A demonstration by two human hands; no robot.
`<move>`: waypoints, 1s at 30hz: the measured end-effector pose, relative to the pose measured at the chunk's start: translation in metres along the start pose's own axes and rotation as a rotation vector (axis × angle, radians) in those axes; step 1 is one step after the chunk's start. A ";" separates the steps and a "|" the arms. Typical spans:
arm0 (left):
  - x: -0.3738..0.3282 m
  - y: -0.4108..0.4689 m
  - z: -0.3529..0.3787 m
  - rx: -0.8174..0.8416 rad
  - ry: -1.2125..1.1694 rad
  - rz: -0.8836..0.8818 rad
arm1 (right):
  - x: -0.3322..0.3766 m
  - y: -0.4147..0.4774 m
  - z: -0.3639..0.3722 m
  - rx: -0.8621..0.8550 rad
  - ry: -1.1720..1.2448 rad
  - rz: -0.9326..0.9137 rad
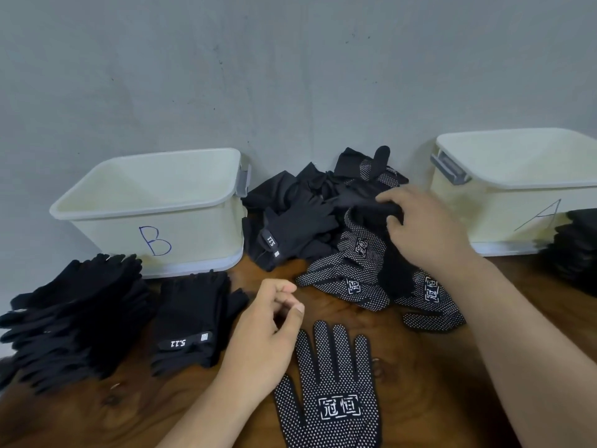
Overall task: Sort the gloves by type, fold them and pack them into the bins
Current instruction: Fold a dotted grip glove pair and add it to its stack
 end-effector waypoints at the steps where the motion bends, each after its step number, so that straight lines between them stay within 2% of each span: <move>1: 0.000 0.000 0.000 0.003 0.002 0.000 | -0.008 0.000 -0.002 -0.021 0.004 0.029; 4: 0.000 0.000 0.000 0.009 -0.005 -0.004 | -0.030 0.001 -0.002 -0.060 0.060 0.083; 10: 0.001 0.000 0.001 0.013 0.006 -0.017 | -0.037 0.008 0.031 0.051 0.069 0.121; 15: 0.000 0.000 0.001 0.017 0.016 -0.024 | -0.030 0.011 0.022 -0.058 0.204 0.131; 18: -0.001 0.001 0.002 0.020 0.019 -0.025 | -0.020 0.011 0.003 -0.180 0.377 0.120; 23: -0.001 -0.001 0.000 0.022 0.014 -0.029 | 0.017 0.012 -0.024 -0.236 0.757 0.053; 28: -0.002 0.001 0.001 0.027 -0.003 -0.032 | 0.033 0.012 -0.037 -0.229 1.000 -0.014; 30: -0.001 0.001 0.001 0.028 0.000 -0.034 | 0.036 0.012 -0.036 -0.178 1.016 -0.018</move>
Point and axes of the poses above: each hand's wrist, its own y-axis towards the middle knuckle, its own z-axis out of the palm, x = y × z, the point moved 7 cm from there along y, towards the middle knuckle, and after that the axes turned 10 degrees about -z, right-handed, at the moved point
